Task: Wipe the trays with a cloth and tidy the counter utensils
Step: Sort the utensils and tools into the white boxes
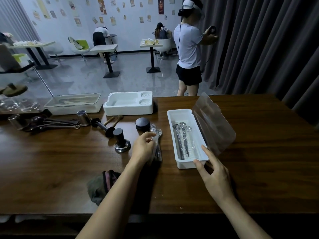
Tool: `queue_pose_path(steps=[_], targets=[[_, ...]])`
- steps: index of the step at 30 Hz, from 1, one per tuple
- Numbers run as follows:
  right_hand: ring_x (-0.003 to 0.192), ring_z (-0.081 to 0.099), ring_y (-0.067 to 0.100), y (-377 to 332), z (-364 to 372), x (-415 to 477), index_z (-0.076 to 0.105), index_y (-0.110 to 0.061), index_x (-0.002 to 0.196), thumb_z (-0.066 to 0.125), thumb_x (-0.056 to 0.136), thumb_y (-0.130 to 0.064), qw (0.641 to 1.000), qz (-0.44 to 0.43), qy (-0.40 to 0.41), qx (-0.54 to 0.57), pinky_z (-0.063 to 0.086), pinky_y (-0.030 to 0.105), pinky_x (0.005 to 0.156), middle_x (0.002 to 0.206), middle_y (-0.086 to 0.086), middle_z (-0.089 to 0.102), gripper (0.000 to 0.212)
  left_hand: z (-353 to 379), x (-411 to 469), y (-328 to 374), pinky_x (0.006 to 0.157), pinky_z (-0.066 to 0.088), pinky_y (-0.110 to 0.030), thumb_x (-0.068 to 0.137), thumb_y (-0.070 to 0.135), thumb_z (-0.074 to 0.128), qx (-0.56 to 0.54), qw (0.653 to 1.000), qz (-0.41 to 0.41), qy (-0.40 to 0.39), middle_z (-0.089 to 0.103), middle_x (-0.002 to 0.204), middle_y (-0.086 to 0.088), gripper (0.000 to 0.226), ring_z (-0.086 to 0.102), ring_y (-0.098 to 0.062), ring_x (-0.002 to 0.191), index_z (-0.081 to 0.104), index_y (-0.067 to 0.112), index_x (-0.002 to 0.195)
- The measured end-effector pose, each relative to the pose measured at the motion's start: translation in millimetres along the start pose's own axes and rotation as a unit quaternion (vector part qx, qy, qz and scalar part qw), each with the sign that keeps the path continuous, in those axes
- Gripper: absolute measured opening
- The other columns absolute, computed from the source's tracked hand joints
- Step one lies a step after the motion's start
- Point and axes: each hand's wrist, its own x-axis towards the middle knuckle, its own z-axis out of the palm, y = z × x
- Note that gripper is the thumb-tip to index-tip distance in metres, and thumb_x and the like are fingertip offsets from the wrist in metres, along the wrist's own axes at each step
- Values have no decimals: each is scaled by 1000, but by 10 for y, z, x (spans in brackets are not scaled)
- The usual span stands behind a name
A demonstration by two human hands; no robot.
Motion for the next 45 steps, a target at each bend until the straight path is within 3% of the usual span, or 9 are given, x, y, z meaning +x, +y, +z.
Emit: queue_pose_path(steps=[4, 8, 19, 23, 26, 31, 35, 39, 45], targets=[[138, 44, 12, 16, -2, 3, 48, -35, 145, 61, 88, -52, 1000, 3, -4, -3, 46, 41, 109, 151, -4, 47, 61, -20, 16, -77, 64, 47, -25, 99, 12, 56, -73, 997, -17, -2, 74, 102, 1, 26, 64, -4, 63, 71, 32, 106], [138, 43, 10, 16, -7, 3, 48, -32, 146, 61, 88, -52, 1000, -3, -4, 0, 46, 41, 109, 150, -4, 48, 62, -40, -13, -97, 66, 48, -29, 98, 15, 56, -111, 993, -29, 1, 73, 101, 2, 25, 63, -8, 67, 72, 34, 102], [139, 42, 10, 15, -7, -2, 47, -33, 145, 62, 89, -49, 1000, -3, -1, -1, 46, 42, 109, 151, -4, 47, 60, -76, -106, -26, 62, 54, -23, 96, 21, 70, -229, 970, -77, 10, 72, 92, -3, 10, 69, -4, 70, 71, 20, 106], [139, 42, 12, 20, -6, -3, 47, -33, 145, 60, 88, -52, 1000, -3, -2, 0, 46, 43, 108, 152, -3, 47, 62, -83, -154, -88, 90, 56, -35, 82, 30, 84, -110, 992, -50, -20, 72, 106, 5, 32, 70, -12, 96, 69, 30, 110], [138, 44, 12, 19, -10, -6, 48, -33, 145, 60, 88, -52, 1000, -6, -3, 4, 47, 43, 108, 151, -4, 48, 61, -90, -240, -28, 92, 53, -36, 81, 27, 79, 63, 998, 1, -14, 67, 101, 14, 39, 65, -9, 93, 67, 36, 118], [138, 45, 12, 51, -12, -7, 48, -35, 144, 61, 88, -53, 1000, -4, -4, 8, 48, 43, 107, 150, -4, 48, 60, -96, -300, 55, 86, 53, -38, 93, 32, 68, 226, 972, 66, -10, 71, 115, -1, 39, 66, -22, 105, 63, 33, 132], [138, 46, 14, 56, -11, -5, 49, -36, 144, 61, 88, -53, 1000, -6, -3, 10, 48, 43, 107, 150, -2, 49, 60, -177, -273, 63, 83, 56, -37, 95, 34, 65, 182, 982, 34, -30, 74, 104, 1, 33, 69, -20, 92, 64, 40, 127], [138, 45, 13, 47, -5, -3, 49, -35, 144, 61, 88, -52, 1000, -8, -2, 10, 47, 41, 108, 150, -3, 49, 59, -244, -223, 9, 79, 62, -50, 90, 22, 57, 59, 998, 4, -11, 73, 97, 0, 43, 73, -22, 79, 67, 53, 116], [138, 45, 13, 42, -14, -10, 49, -36, 143, 61, 89, -51, 1000, -12, -2, 2, 45, 37, 109, 150, -3, 49, 58, -268, -253, 84, 68, 63, -41, 93, 1, 42, 21, 999, 20, 40, 73, 112, -3, 58, 74, -17, 70, 70, 39, 126]])
